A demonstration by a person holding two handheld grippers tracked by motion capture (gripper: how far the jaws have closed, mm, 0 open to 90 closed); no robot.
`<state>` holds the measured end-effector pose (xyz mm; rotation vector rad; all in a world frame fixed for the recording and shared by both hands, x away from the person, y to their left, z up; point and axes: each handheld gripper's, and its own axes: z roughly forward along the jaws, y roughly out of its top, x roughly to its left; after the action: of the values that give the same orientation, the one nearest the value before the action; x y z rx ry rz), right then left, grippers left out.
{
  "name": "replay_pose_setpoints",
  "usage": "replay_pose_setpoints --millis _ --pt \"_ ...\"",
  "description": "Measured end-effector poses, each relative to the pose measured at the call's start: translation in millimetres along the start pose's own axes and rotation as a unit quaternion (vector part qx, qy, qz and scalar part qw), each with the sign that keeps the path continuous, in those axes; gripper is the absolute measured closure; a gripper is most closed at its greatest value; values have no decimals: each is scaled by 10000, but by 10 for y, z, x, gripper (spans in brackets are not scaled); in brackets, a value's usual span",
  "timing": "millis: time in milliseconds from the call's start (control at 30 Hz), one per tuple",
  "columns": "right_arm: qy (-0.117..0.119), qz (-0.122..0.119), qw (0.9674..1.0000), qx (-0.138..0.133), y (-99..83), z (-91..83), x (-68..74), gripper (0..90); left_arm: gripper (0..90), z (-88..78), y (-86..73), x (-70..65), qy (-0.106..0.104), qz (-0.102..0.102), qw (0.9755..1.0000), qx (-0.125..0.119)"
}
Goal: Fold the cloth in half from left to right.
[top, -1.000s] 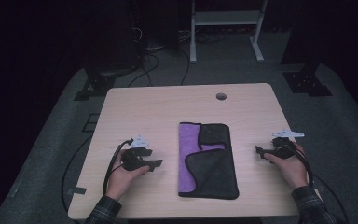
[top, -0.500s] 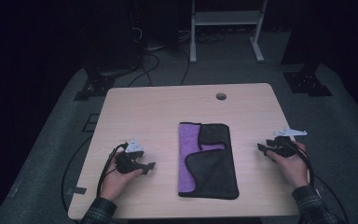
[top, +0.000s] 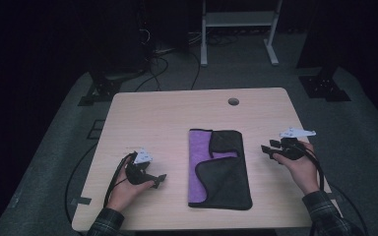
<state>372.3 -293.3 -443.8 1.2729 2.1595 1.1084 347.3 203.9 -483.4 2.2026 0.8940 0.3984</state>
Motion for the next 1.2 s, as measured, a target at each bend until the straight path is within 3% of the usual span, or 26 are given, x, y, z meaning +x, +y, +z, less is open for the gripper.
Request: replay_pose_setpoints --millis 367,833,1200 --pt "393 -180 9991 -52 211 155 243 516 0 7 5 0 7 6 10000 34" --pt "857 -429 9953 -114 458 372 579 533 0 7 4 -1 7 5 10000 35" --pt "1146 -713 9908 102 545 581 863 526 0 9 4 -2 6 -8 10000 19"
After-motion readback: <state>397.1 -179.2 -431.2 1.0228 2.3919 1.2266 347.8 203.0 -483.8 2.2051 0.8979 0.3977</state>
